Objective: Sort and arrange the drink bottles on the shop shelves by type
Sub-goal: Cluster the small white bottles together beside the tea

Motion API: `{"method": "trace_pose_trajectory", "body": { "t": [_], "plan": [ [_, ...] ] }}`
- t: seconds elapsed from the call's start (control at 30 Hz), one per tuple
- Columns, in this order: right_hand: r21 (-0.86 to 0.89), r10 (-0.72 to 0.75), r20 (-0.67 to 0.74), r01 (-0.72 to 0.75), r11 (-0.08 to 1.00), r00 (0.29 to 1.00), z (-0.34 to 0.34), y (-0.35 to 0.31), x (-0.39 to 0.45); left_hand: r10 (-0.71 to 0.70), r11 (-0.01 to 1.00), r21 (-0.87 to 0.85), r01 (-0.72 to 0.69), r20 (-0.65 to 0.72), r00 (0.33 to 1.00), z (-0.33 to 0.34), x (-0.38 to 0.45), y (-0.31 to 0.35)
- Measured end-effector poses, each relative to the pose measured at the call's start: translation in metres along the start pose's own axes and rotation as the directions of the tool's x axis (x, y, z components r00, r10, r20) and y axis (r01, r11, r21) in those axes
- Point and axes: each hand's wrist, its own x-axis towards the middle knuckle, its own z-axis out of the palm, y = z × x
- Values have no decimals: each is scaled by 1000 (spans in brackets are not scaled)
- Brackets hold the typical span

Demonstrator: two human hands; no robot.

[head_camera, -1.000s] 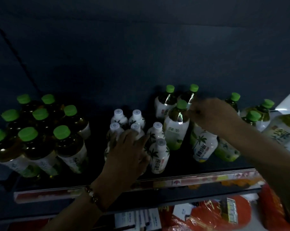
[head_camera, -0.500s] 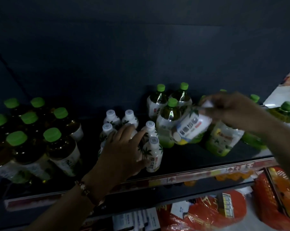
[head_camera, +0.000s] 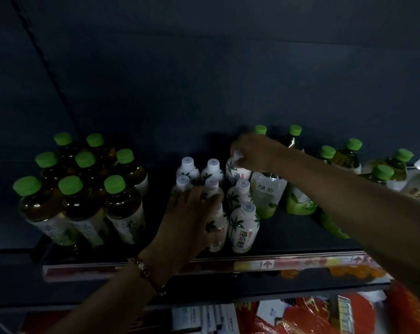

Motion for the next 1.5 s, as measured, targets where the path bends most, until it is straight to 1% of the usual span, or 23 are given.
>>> {"method": "trace_pose_trajectory", "body": {
  "t": [0.13, 0.3, 0.33, 0.37, 0.43, 0.47, 0.5, 0.53, 0.57, 0.6, 0.63, 0.67, 0.73, 0.77, 0.9, 1.0, 1.07, 1.17, 1.27, 1.33, 1.4, 1.43, 1.5],
  "plan": [
    [3, 17, 150, -18, 1000, 988, 16, 5, 5, 14, 999, 35, -15, 20, 1000, 5, -3, -4],
    [-3, 42, 210, -43, 999, 977, 16, -2, 8, 41, 998, 36, -42, 17, 999, 7, -4, -7],
    [3, 47, 204, -49, 999, 978, 13, -7, 2, 48, 999, 14, -49, 11, 999, 6, -4, -8],
    [25, 41, 163, -46, 999, 986, 10, -12, -9, 54, 998, -17, -54, -2, 999, 5, -6, -9],
    [117, -24, -15, 25, 993, 1000, 4, -23, -39, 49, 996, -74, -51, -28, 998, 3, -12, -13],
    [168, -49, -71, 60, 984, 996, 3, -27, -57, 39, 995, -90, -42, -35, 999, 3, -16, -16],
    [199, -52, -53, 61, 978, 997, 2, -30, -75, 22, 995, -100, -26, -37, 999, 3, -21, -20],
    [212, -30, 49, 19, 977, 998, 5, -31, -91, -1, 994, -111, -2, -29, 1000, 3, -26, -23],
    [205, 7, 187, -47, 978, 982, 10, -31, -104, -26, 992, -127, 23, -21, 999, 4, -31, -25],
    [182, 43, 285, -98, 978, 957, 19, -30, -113, -46, 988, -146, 42, -26, 999, 6, -36, -27],
    [167, 59, 309, -116, 979, 949, 29, -28, -119, -66, 984, -166, 59, -38, 997, 8, -39, -28],
    [173, 58, 270, -108, 979, 961, 38, -27, -122, -87, 980, -183, 76, -53, 995, 11, -42, -29],
    [211, 45, 138, -74, 975, 989, 50, -26, -123, -114, 975, -201, 94, -86, 990, 14, -45, -28],
    [234, 42, 102, -65, 970, 994, 53, -23, -123, -117, 974, -206, 95, -101, 988, 16, -46, -28],
    [290, 28, 71, -48, 956, 997, 59, -17, -123, -112, 974, -214, 79, -145, 983, 19, -49, -31],
    [327, 30, 53, -46, 944, 998, 64, -17, -120, -126, 976, -191, 100, -126, 984, 20, -50, -28],
    [348, 45, 35, -54, 936, 998, 66, -16, -119, -126, 983, -145, 112, -96, 987, 21, -45, -19],
    [385, 59, -4, -53, 921, 998, 69, -18, -120, -67, 997, -48, 62, -122, 990, 26, -36, -3],
    [383, 82, -1, -75, 921, 997, 71, -17, -126, -73, 997, -29, 70, -121, 990, 32, -34, -1],
    [437, 90, -10, -77, 896, 996, 70, -16, -132, -73, 997, -16, 72, -121, 990, 34, -37, -3],
    [522, 125, -88, -61, 850, 988, 65, -12, -141, -48, 999, 4, 50, -151, 987, 29, -35, 1],
    [549, 176, -146, -68, 833, 973, 60, -6, -146, -36, 999, -3, 37, -178, 983, 24, -31, 7],
    [593, 327, -263, -115, 797, 908, 47, 13, -155, -18, 997, -82, 0, -221, 975, 9, -12, 29]
  ]
}}
